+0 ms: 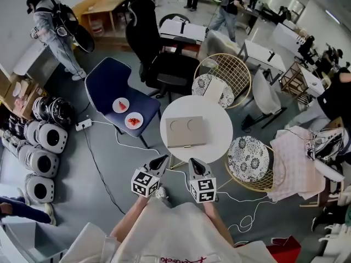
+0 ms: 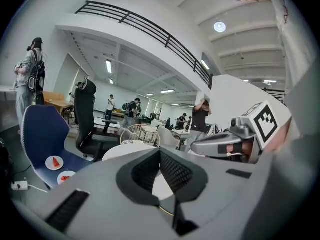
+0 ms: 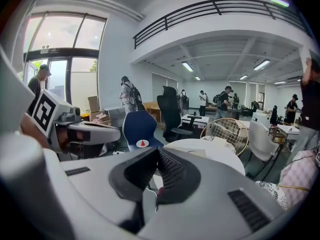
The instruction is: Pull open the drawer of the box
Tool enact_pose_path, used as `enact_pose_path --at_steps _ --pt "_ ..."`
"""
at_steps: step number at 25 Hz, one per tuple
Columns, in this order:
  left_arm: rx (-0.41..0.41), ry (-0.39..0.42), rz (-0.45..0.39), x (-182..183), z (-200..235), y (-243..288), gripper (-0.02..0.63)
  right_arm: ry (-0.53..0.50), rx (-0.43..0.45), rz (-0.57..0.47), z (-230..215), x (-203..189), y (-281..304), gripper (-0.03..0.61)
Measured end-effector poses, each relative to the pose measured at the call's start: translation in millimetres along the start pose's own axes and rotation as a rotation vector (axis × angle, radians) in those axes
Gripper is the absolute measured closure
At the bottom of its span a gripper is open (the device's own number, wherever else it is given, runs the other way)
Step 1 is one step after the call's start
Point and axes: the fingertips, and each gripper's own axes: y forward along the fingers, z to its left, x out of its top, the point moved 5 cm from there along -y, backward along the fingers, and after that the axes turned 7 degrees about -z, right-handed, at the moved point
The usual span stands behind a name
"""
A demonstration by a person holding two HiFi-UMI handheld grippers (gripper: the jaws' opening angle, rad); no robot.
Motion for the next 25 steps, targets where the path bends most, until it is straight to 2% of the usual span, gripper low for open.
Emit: enact_pose_path --at_steps 5,12,25 --pt "-0.025 0.01 0.017 2.8 18.8 20.5 0.603 0.013 -0.025 0.009 -11.9 -1.1 16.5 0.561" --pt "-0.038 -0.006 0.058 -9.4 19.8 39.2 0.603 0.041 -0.035 0.04 -30.7 -12.0 21.3 0.561" --pt "0.095 -0.042 0.1 -30.1 14.1 61.6 0.603 0.041 0.073 0.069 -73.0 -20.3 45.0 0.563"
